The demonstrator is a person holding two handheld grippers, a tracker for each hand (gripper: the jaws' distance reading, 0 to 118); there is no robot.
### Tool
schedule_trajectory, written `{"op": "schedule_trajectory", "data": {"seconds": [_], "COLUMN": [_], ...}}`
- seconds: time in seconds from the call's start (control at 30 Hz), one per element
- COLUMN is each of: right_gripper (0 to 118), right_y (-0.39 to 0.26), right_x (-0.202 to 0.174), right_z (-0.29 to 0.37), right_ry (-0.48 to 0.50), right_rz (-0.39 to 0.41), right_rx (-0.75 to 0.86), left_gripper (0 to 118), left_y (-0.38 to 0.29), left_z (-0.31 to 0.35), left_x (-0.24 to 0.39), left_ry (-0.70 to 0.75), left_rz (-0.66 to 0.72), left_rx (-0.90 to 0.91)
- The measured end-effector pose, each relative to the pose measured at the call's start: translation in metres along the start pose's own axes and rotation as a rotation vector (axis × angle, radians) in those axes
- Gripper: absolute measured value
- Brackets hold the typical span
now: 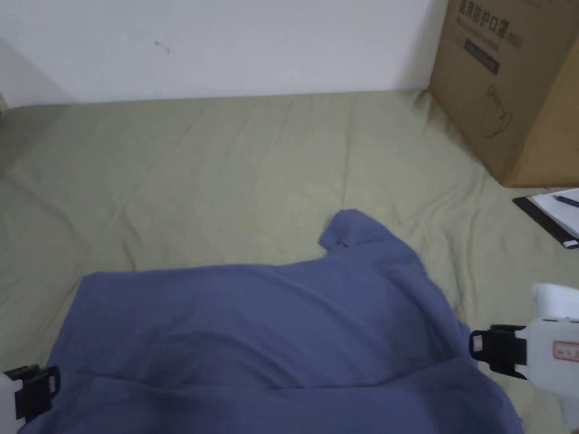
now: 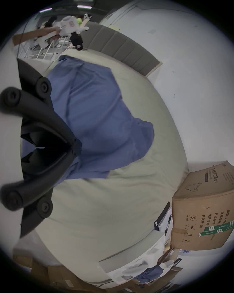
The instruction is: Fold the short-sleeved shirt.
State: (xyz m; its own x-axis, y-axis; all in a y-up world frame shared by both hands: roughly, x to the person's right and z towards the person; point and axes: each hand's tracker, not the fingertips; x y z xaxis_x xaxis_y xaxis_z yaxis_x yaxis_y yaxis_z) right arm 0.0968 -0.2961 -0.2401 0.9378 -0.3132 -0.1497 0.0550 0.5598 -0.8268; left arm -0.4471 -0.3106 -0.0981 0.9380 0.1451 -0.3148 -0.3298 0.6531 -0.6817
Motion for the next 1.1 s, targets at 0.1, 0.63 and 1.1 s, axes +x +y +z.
{"op": "schedule_trajectory", "data": {"seconds": [0.1, 0.63, 1.1], "right_gripper": [0, 87, 0], "right_y": [0.026, 0.188, 0.181], "right_x": [-0.003, 0.0, 0.004], "right_z": [-0.019, -0.226, -0.24], "right_ry": [0.018, -0.042, -0.103], "right_rz": [-0.008, 0.105, 0.124], "right_rx": [0.006, -0.21, -0.281], "left_gripper": [0, 0, 85], "left_y": [0.012, 0.048, 0.094], "left_z": [-0.019, -0.094, -0.137], "left_x": [0.016, 0.023, 0.001], "left_ry": [-0.017, 0.032, 0.046], "left_rz": [0.002, -0.028, -0.04], "left_rx": [-0.001, -0.104, -0.145]}}
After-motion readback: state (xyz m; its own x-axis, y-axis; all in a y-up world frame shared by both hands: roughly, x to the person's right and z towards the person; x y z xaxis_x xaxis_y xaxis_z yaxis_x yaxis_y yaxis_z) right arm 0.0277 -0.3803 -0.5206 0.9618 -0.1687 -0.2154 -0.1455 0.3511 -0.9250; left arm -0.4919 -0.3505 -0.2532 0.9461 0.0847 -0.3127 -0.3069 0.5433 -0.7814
